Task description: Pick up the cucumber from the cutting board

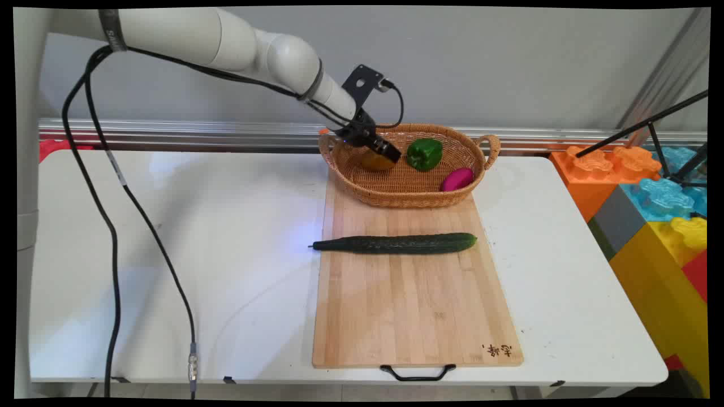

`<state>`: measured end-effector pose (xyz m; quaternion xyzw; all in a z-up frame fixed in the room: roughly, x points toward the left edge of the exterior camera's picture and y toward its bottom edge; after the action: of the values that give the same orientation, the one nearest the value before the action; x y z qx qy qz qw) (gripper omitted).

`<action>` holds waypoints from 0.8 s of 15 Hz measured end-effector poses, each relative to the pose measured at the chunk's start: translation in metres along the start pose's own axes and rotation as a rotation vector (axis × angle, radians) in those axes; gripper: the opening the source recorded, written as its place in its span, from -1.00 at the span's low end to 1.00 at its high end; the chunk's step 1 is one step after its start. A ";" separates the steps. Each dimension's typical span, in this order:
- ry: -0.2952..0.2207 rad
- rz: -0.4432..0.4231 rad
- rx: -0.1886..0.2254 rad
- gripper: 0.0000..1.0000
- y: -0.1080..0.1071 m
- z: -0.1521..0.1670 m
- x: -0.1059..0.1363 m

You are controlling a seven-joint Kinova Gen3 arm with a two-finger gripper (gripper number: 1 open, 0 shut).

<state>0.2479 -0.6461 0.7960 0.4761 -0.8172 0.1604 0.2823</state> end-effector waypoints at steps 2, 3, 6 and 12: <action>0.006 0.005 -0.003 1.00 0.007 -0.007 0.006; 0.010 0.013 -0.006 1.00 0.012 -0.016 0.011; 0.009 0.051 -0.033 1.00 0.032 -0.046 0.021; -0.041 0.191 -0.173 1.00 0.078 -0.111 0.018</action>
<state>0.2076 -0.5613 0.8956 0.3731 -0.8754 0.1057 0.2888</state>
